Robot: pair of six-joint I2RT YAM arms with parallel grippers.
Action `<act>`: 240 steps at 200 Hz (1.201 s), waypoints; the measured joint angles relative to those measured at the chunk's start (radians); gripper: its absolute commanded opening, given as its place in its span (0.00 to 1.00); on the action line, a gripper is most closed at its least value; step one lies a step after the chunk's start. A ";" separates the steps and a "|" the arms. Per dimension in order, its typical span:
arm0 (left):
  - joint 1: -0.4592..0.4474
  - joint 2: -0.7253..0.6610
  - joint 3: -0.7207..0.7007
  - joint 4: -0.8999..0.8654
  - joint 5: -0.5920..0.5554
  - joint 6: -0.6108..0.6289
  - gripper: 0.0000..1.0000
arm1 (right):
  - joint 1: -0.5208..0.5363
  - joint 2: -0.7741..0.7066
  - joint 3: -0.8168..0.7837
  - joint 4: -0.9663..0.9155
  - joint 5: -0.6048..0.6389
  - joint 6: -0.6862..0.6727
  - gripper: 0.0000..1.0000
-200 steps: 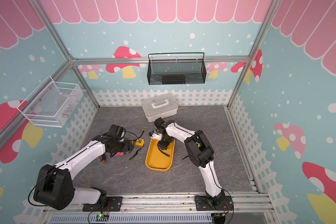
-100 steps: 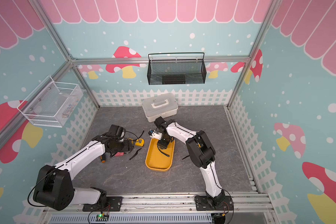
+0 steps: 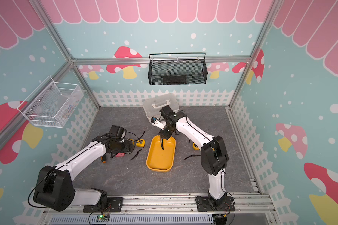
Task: Take the tape measure out of the storage box
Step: Pick up the tape measure from the storage box, then place the tape measure at the center of the board.
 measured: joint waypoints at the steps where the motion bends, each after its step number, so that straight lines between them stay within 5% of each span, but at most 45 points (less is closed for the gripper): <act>1: 0.000 0.000 0.000 0.000 0.000 0.000 0.85 | -0.002 -0.002 0.001 0.000 0.000 0.000 0.49; 52: 0.000 0.000 0.000 0.000 0.000 0.000 0.85 | -0.114 -0.107 0.031 -0.010 0.026 0.026 0.49; 110: 0.000 -0.010 -0.001 0.000 0.003 0.000 0.85 | -0.244 -0.064 0.010 -0.020 0.069 0.059 0.47; 240: -0.001 -0.027 -0.023 0.003 0.003 -0.006 0.86 | -0.255 0.007 -0.351 0.039 0.089 0.151 0.47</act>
